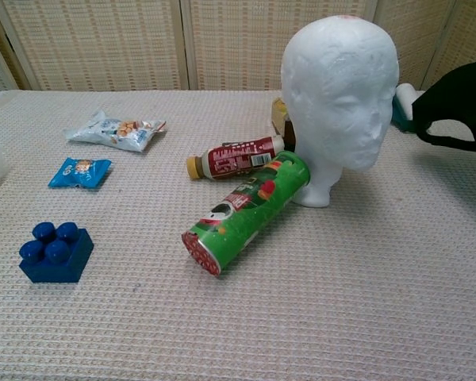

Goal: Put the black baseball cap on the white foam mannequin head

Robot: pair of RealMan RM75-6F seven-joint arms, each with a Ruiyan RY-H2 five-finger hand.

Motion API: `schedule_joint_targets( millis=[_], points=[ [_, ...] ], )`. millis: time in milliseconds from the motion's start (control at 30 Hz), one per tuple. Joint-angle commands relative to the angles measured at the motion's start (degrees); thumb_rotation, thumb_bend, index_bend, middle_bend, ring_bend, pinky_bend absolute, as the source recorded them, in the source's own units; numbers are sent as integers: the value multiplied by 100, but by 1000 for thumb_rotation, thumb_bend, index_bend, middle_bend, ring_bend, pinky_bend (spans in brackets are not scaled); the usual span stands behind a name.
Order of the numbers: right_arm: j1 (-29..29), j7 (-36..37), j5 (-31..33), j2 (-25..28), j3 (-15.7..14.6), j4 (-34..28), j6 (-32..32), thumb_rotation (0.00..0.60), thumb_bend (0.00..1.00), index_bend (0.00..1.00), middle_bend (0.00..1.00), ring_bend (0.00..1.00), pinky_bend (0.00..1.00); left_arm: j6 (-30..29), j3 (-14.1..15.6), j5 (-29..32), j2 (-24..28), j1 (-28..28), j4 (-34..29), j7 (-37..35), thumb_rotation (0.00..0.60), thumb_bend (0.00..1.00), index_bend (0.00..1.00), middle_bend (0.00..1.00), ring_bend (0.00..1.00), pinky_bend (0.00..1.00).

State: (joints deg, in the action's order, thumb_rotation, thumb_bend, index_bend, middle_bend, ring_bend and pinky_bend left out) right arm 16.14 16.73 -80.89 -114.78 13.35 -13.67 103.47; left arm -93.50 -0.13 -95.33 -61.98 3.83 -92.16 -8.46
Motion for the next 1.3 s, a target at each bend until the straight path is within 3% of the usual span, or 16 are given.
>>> schedule_joint_targets(
  millis=[33, 333, 633, 867, 1100, 1300],
  points=[
    [43, 32, 23, 53, 31, -44, 64, 600, 388, 866, 253, 0, 0, 6, 2, -1, -4, -2, 7, 9, 600, 128, 2, 0, 0, 27],
    [437, -61, 154, 380, 307, -318, 418, 600, 386, 871, 258, 0, 0, 1, -2, -6, 8, -9, 15, -42, 600, 129, 3, 0, 0, 27],
    [1167, -784, -212, 802, 207, -991, 643, 600, 376, 871, 258, 0, 0, 41, 23, -39, -21, -2, 41, -13, 600, 128, 3, 0, 0, 27],
    [1885, -1769, -687, 1181, 193, -2377, 849, 600, 369, 871, 258, 0, 0, 52, 10, -12, -53, -4, 65, 24, 600, 128, 3, 0, 0, 27],
    [2192, -2718, -1178, 1476, 96, -3973, 799, 600, 363, 871, 258, 0, 0, 5, 1, -9, -28, -28, 52, 3, 600, 128, 4, 0, 0, 26],
    [2261, -3149, -1490, 1497, 16, -4565, 718, 600, 360, 871, 258, 0, 0, -79, -7, -34, 23, -62, 22, -38, 600, 128, 3, 0, 0, 27]
  ],
)
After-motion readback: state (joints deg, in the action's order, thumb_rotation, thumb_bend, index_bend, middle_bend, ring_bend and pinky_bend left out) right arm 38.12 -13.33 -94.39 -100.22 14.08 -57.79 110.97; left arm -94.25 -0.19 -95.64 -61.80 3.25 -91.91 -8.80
